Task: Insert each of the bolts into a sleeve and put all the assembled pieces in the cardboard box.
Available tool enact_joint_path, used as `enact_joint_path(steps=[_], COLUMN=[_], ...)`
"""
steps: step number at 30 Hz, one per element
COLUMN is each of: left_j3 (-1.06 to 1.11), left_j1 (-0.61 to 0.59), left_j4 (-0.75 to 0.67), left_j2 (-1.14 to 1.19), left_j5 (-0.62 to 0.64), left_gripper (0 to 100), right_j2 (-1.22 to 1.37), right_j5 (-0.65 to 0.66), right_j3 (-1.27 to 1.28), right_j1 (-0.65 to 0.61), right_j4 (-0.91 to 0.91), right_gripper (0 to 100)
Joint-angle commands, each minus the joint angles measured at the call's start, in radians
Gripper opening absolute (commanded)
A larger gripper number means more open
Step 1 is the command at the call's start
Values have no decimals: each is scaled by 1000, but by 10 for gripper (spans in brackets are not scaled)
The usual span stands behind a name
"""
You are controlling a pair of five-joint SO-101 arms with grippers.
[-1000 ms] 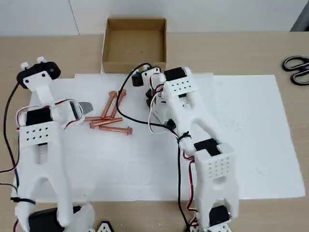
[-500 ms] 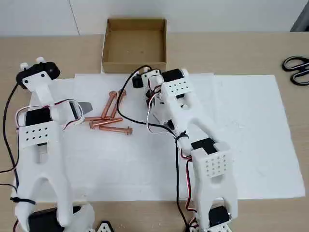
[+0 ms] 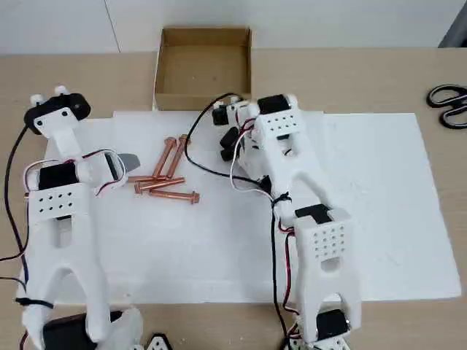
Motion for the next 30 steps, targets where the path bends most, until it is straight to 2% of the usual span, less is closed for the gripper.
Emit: enact_joint_path(steps=[1,4,9,17,21,30], left_j3=[-42,-71,-248,-687,-940,-1458], left_j1=[3,5,25,127,135,140], left_j4=[-15,21,181,367,374,543], left_j2=[-34,-31,66,569,809,1212], left_j5=[3,-31,-84,-278,-288,-288], left_gripper=[314,314,314,314,314,313], right_j2=[-22,-88,-217,-306,-344,-427], right_j5=[0,0,0,-5,-6,-6], right_j3=[-114,-115,-114,-54,-6,38], right_j1=[22,22,25,53,77,82], right_j4=[42,47,47,50,50,48], right_gripper=[4,4,4,4,4,4])
